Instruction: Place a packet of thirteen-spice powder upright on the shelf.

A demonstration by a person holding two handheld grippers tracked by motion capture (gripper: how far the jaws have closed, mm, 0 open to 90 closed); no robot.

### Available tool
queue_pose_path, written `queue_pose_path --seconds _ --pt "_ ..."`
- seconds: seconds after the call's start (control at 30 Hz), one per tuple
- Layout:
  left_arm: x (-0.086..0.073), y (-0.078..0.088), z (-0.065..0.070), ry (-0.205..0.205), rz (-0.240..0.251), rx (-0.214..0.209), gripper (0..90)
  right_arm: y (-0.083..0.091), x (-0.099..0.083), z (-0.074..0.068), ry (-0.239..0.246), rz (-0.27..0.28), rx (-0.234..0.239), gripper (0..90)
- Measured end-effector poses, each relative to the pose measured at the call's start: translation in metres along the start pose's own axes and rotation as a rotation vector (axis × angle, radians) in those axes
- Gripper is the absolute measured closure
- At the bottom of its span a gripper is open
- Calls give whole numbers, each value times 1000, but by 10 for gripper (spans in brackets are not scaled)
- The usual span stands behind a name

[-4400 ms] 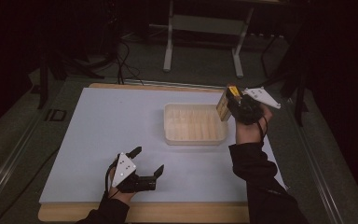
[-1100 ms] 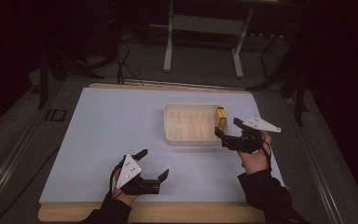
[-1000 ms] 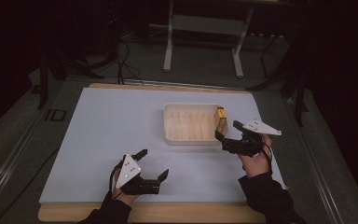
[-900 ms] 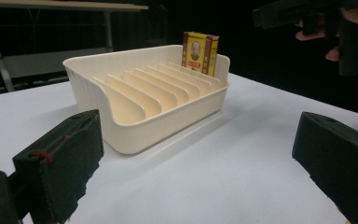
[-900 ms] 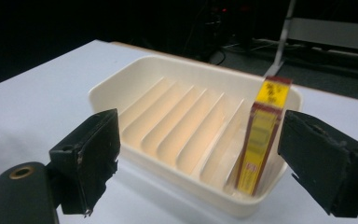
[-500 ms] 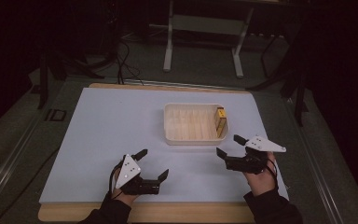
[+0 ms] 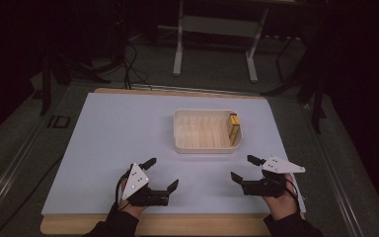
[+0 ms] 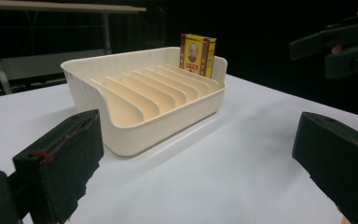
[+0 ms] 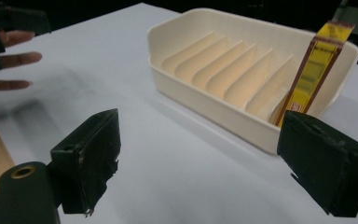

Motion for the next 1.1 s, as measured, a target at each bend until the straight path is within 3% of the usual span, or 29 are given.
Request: queue_pose_path --seconds 0.47,0.63,0.77,1.1 --pt "0 0 2 -2 1 -20 30 16 -21 15 -53 -40 -29 132" --pt "0 0 4 -2 1 -35 30 21 -23 20 -40 -36 -43 132" --pt "1 -1 8 -4 5 -65 30 23 -28 22 -28 -38 -27 132" --pt "0 -2 11 -6 2 -82 30 21 -29 22 -13 -38 -24 133"
Point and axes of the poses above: each handheld gripper's, and its own axes: y roughly backward along the jaws, x roughly out of its top, z roughly to its right, the point moved 9 cm from there along -y, roughly forward along the jaws, and after that the axes turned 11 degrees about -y, right-handed, at the moved point
